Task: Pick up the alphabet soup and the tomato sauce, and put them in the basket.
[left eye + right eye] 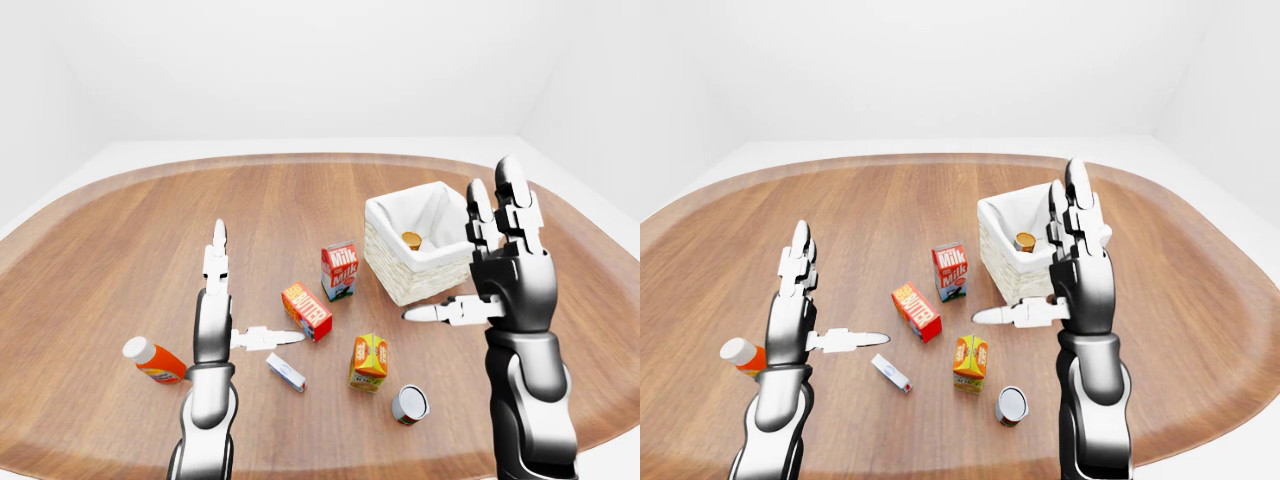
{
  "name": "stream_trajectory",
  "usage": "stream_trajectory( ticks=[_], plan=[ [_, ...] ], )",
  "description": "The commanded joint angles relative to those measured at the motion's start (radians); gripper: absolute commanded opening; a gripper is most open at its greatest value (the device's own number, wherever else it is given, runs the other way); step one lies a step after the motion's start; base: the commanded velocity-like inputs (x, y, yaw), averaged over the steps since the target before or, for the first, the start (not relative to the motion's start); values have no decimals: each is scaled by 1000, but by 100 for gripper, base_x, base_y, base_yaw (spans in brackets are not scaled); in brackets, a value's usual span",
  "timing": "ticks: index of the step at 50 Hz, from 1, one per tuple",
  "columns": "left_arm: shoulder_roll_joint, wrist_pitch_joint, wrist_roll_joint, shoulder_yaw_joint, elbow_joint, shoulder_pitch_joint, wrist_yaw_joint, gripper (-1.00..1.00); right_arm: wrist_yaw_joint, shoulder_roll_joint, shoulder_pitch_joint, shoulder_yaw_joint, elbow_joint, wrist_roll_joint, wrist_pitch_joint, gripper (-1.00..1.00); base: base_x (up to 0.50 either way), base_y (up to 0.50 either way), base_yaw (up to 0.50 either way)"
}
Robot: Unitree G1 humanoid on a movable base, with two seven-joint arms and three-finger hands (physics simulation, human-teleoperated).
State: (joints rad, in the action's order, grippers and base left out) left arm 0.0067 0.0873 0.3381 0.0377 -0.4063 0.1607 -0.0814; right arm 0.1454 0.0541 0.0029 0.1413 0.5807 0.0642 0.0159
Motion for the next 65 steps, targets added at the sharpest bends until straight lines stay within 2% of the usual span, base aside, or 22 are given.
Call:
stream_trajectory(
  ticks=[1,4,7,11,21,22,23,24,25,26,27,33,34,36,44,52,53,56,58,60,62,65],
  plan=[
    [-1,0,2,0,-2,1,0,100,20,-22,69,-16,52,6,12,100,0,0,0],
    [-1,0,2,0,-2,1,0,100,24,-29,88,-24,71,6,11,100,0,0,0],
    [-1,0,2,0,-2,1,0,100,30,-36,111,-36,70,2,31,100,0,0,0],
    [-1,0,2,0,-2,1,0,100,35,-40,132,-38,80,9,35,100,0,0,0],
    [-1,0,2,0,-2,1,0,100,55,-49,185,-54,141,13,30,100,0,0,0],
    [-1,0,2,0,-2,1,0,100,58,-50,192,-55,144,12,33,100,0,0,0],
    [-1,0,2,0,-2,1,0,100,70,-58,220,-61,102,10,71,100,0,0,0],
    [-1,0,2,0,-2,1,0,100,63,-50,206,-53,154,18,40,100,0,0,0],
    [-1,0,2,0,-2,1,0,100,62,-50,201,-49,166,20,24,100,0,0,0],
    [-1,0,2,0,-2,1,0,100,76,-63,233,-57,90,13,71,100,0,0,0],
    [-1,0,2,0,-2,1,0,100,68,-52,218,-51,161,17,43,100,0,0,0],
    [-1,0,2,0,-2,1,0,100,92,-61,269,-46,203,24,51,100,0,0,0],
    [-1,0,2,0,-2,1,0,100,103,-66,289,-48,190,23,71,100,0,0,0],
    [-1,0,3,0,-2,1,0,100,123,-78,322,-55,117,18,71,100,0,0,0],
    [-1,0,2,0,-2,1,0,100,134,-79,346,-40,198,32,71,100,0,0,0],
    [-1,0,2,0,-2,1,0,100,147,-89,377,-45,183,28,71,100,0,0,0],
    [-1,0,2,0,-2,1,0,100,159,-96,392,-49,113,27,71,100,0,0,0],
    [-1,0,2,0,-2,1,0,100,149,-87,386,-45,152,29,71,100,0,0,0],
    [-1,0,2,0,-2,1,0,100,162,-96,404,-50,65,27,71,100,0,0,0],
    [-1,0,3,0,-2,1,0,100,162,-94,410,-53,59,28,71,100,0,0,0],
    [-1,0,2,0,-2,1,0,100,148,-85,400,-49,145,31,71,100,0,0,0],
    [-1,0,2,0,-2,1,0,100,167,-92,430,-53,79,30,71,100,0,0,0]
  ],
)
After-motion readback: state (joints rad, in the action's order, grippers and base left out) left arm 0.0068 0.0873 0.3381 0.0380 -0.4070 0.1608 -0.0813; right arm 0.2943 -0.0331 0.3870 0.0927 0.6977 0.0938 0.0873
